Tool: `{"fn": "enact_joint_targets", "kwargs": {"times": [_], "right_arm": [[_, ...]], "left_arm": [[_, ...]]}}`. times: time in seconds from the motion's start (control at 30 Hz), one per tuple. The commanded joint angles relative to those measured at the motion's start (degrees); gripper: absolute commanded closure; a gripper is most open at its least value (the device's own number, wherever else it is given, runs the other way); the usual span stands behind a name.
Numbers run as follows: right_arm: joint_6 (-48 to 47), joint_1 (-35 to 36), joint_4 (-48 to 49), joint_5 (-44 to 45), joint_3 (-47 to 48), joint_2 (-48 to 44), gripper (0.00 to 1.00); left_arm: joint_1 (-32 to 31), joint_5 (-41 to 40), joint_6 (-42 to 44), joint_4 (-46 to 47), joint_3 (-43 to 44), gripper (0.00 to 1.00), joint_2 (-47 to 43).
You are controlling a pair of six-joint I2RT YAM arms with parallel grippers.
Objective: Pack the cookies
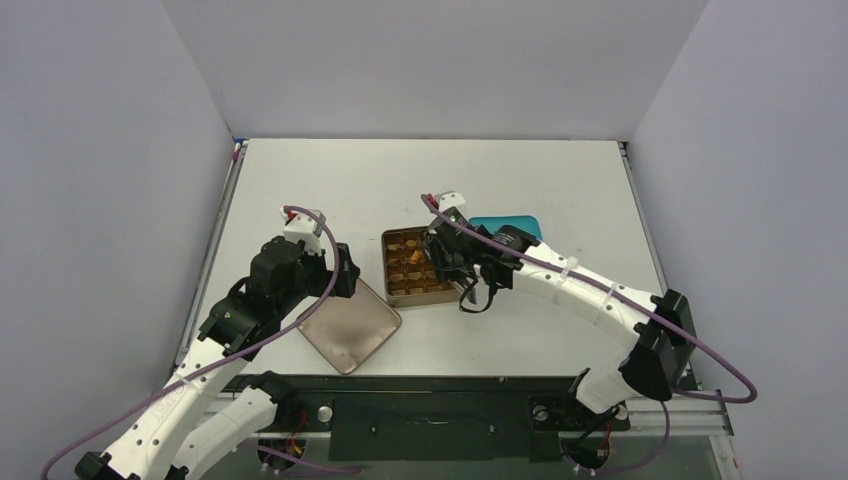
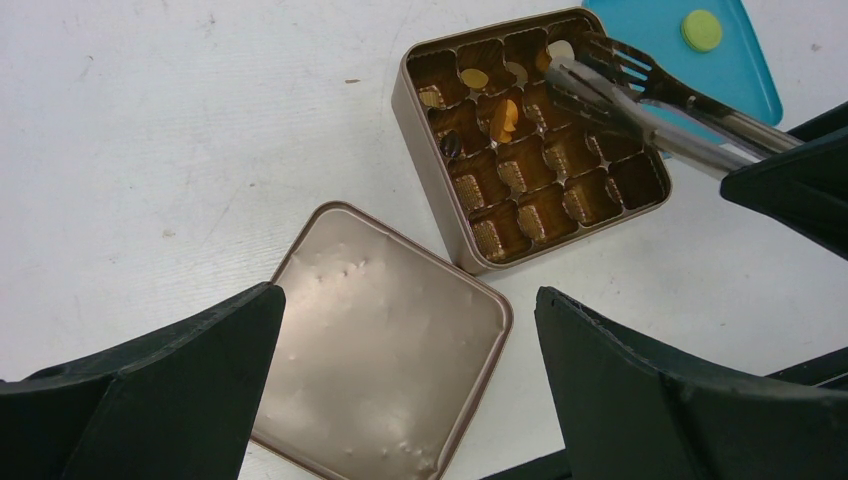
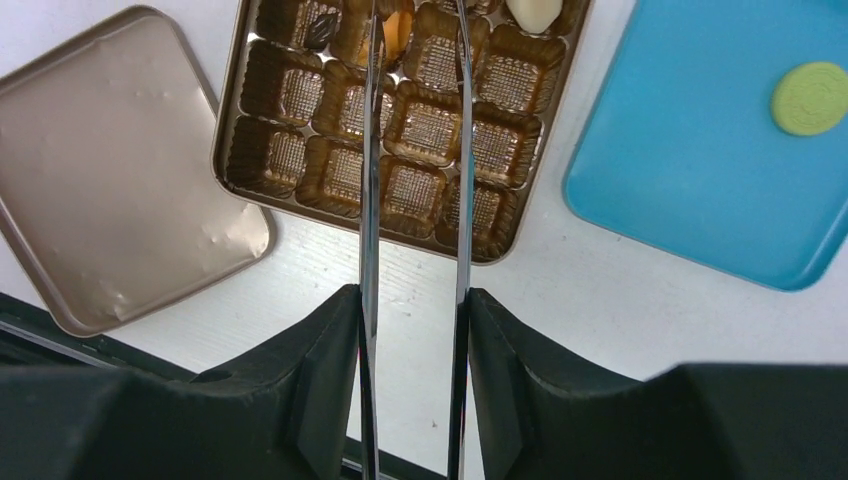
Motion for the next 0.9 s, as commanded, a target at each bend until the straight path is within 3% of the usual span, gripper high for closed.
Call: {"fn": "enact_joint_targets", "kwargs": {"times": [0.0,0.47,0.87], "right_arm": [[2.13,-1.26,2.32,4.77,-2.10,-6.95,0.62],[5.08,-14.14,2.71,8.27,-14.99,-21.31,0.60],[7.68,-23.43,7.86,5.44,-24.16,-23.62,0.58]], "left_arm": [[0.29,-0.03,-0.13,1.31,0.65,0.03,-0.48],[0.29,-0.01,-0.13,1.30,0.68,0.03,-0.43],[0.29,0.05,-0.13,1.25,0.69,0.03,-0.54]]}}
